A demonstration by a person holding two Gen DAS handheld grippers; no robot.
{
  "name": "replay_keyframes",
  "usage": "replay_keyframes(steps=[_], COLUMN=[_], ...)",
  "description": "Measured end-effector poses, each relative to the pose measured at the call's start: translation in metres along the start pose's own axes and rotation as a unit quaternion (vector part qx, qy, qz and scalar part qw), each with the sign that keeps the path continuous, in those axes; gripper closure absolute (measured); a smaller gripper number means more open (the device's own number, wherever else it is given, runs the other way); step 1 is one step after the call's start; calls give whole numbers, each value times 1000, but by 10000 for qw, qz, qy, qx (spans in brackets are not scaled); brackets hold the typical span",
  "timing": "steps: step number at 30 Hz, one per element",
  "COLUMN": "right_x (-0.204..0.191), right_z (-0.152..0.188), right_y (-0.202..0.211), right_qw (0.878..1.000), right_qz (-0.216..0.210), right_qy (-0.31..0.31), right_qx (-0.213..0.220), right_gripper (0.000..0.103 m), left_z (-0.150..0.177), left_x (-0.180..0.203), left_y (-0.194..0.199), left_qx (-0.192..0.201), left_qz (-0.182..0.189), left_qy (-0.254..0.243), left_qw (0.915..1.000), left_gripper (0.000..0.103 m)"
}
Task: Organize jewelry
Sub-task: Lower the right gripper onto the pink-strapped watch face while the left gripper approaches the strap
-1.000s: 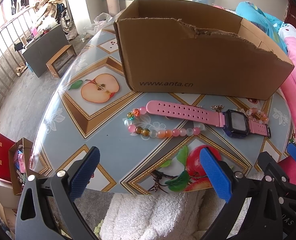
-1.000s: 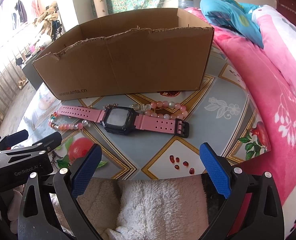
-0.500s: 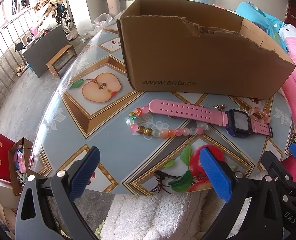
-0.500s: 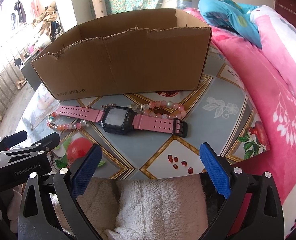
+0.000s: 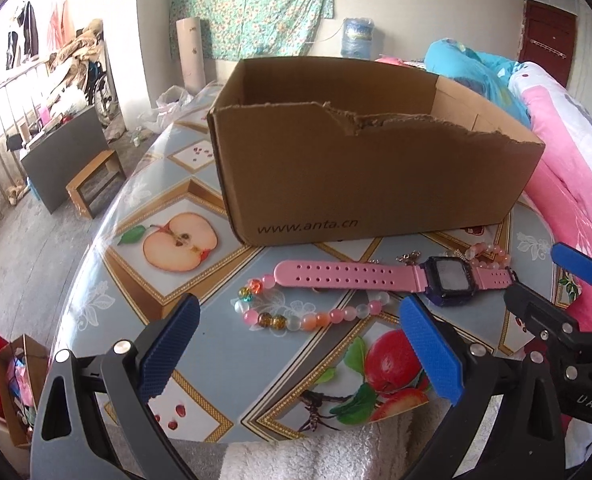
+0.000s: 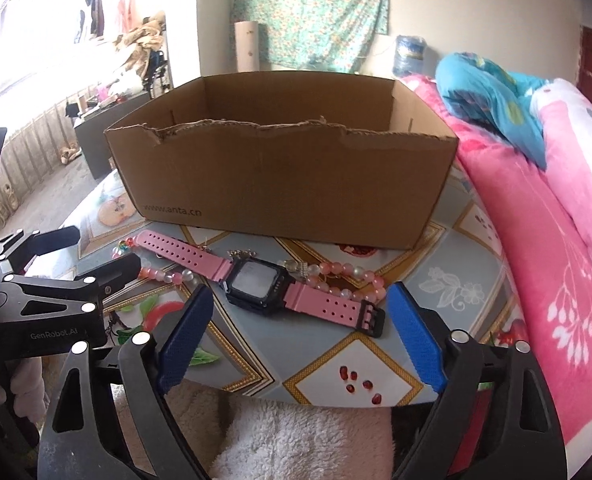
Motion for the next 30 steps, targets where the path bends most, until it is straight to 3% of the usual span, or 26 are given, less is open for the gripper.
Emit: replay_keyframes(steps=[4,11,20,22,30], right_x=[-12,-23,-33,-37,-47], right_z=[-4,-3,6,6,-4], right_y=[-16,-42,-69,-69,-74], right_qw=[9981,9887,9732,9713,9698], right_qz=[-291,-723,-625,-643,-653], right_qy=[518,1178,1976,2041,2011], right_qx=[-138,-576,-1001,-1036,-1215], right_gripper=[44,44,46,54,55], left_z=[-6,-3,5,5,9], left_x=[9,7,10,10,11], left_y=[-2,-17,-28,-30,-36], left_qx=[228,162,44,22,4], left_qz=[-126,-77,-58,-76,-92], left_qy=[-430,-721,-998,-1023,-1076], left_qw=[9987,9972,9950,9947,9942], left_gripper=[7,7,7,7,7])
Point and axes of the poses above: each gripper's, at about its wrist camera, not at the fingertips, and y roughly against the way its jaws point, x to its right, z to its underside, the point moved 3 cm from there along -y, roughly the way its jaws point, and after that the axes turned 15 degrees about -y, right-handed, at the moved point
